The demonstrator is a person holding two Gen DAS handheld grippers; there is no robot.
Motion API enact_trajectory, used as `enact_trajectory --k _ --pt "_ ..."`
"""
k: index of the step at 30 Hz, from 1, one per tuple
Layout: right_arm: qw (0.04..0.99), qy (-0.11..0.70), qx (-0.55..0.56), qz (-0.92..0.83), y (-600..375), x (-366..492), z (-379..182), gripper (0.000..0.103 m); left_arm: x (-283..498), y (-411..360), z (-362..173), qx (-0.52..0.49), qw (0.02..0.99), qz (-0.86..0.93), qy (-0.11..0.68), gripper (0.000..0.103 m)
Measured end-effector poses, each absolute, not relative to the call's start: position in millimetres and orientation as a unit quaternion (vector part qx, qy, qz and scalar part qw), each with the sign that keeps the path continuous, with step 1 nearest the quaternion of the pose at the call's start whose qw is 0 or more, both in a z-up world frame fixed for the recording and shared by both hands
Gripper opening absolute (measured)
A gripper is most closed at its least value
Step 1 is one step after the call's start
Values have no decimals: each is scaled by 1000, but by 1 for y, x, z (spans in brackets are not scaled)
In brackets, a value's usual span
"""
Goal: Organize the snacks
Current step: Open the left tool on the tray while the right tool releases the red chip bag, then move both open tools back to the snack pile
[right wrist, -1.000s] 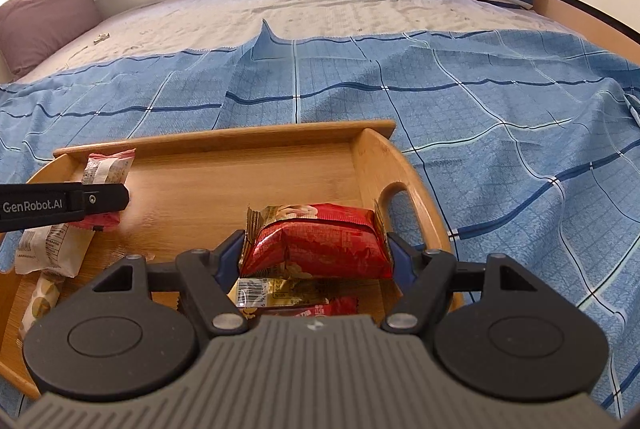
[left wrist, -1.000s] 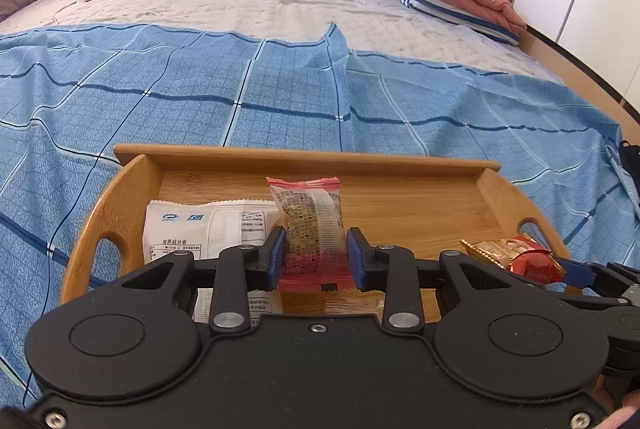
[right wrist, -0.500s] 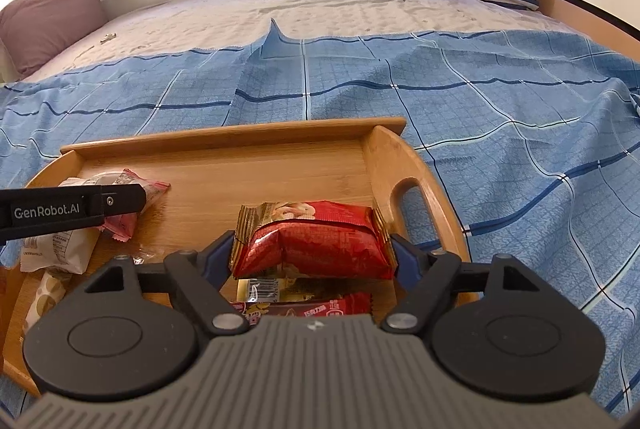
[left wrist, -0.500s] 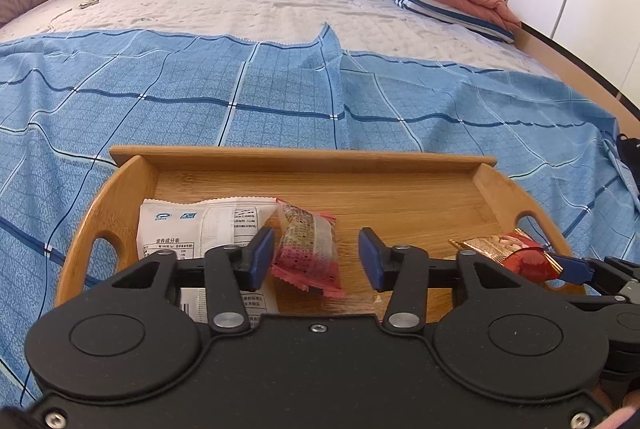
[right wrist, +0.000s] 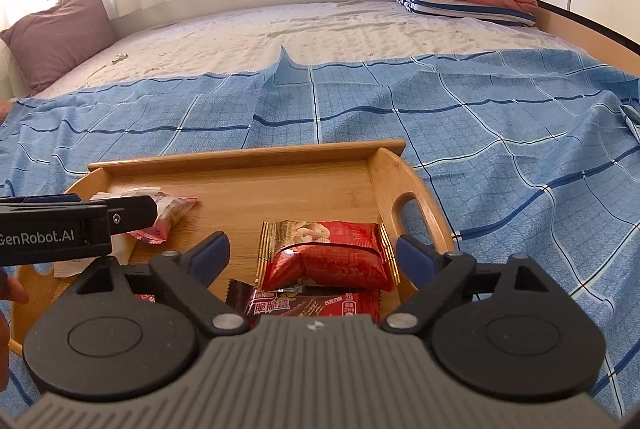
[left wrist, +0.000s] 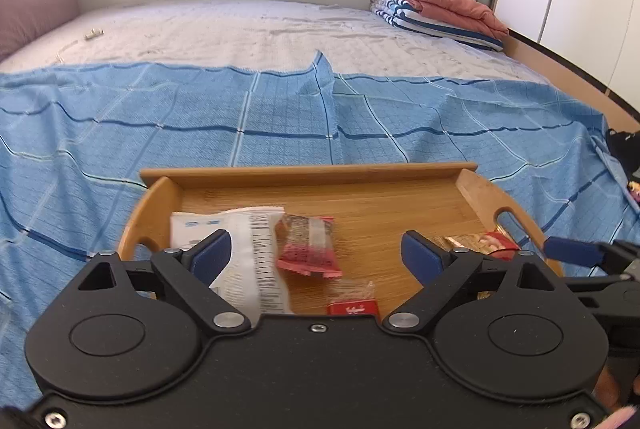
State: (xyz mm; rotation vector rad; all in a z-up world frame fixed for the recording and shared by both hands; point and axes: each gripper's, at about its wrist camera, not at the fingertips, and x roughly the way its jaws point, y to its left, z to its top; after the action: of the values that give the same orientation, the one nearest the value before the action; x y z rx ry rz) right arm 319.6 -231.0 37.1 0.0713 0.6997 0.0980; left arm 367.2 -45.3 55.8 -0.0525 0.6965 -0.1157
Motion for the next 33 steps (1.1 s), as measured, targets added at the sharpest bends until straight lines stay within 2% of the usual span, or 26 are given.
enact_trajectory --k 10,20,33 --pt "941 330 15 74 -222 278 55 96 320 -23 77 -18 945 -46 323 98" --pt "946 309 8 93 -216 233 67 103 263 -10 93 8 953 -46 300 100" --pt "946 303 10 115 -221 171 63 103 193 0 85 -10 953 -67 297 100"
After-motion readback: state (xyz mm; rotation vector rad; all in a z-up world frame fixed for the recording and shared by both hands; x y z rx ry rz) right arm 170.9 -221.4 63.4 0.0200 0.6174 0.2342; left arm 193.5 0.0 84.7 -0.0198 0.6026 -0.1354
